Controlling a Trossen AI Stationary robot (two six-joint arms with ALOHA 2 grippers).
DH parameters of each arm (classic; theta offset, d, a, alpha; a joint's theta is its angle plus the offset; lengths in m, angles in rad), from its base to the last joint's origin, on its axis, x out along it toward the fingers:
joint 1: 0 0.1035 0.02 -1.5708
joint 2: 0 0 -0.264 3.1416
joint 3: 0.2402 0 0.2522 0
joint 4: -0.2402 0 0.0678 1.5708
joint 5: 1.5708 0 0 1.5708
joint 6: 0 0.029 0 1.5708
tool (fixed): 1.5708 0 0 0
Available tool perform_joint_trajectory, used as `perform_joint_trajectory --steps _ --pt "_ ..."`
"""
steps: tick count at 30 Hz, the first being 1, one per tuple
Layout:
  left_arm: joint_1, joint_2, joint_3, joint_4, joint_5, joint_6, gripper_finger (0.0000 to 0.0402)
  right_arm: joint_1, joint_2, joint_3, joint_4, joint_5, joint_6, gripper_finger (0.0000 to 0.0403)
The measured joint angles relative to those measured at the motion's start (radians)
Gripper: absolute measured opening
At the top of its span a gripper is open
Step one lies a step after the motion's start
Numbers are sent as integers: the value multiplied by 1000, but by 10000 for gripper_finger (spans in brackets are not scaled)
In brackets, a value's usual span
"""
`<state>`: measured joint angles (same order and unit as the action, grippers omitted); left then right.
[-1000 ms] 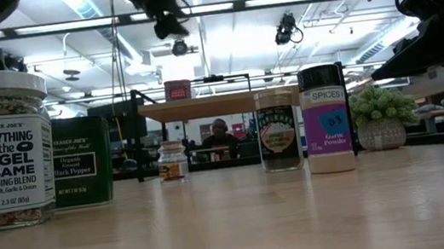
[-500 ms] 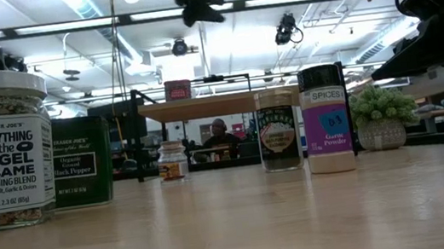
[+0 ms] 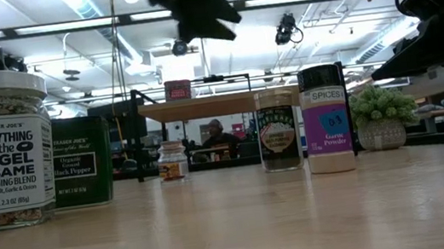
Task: Shelf spices
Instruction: Put the gold seasoning bottle on the shelf
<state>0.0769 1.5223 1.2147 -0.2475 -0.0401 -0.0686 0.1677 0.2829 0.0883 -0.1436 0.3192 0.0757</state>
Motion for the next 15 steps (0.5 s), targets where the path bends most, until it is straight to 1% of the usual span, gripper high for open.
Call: perform_joint_trajectory --steps 3,6,10,12,15 --pt "-80 -101 -161 131 -90 -57 272 0 0 0 1 0 0 187" --pt "-172 -190 -284 215 -203 -91 272 0 0 0 4 0 0 187" --pt "-284 -276 -396 254 -374 -100 272 0 0 0 8 0 0 187" --pt "-326 -308 -436 261 -443 -124 272 0 0 0 15 0 0 187" --pt "-368 -345 -493 257 -480 -153 272 0 0 0 16 0 0 187"
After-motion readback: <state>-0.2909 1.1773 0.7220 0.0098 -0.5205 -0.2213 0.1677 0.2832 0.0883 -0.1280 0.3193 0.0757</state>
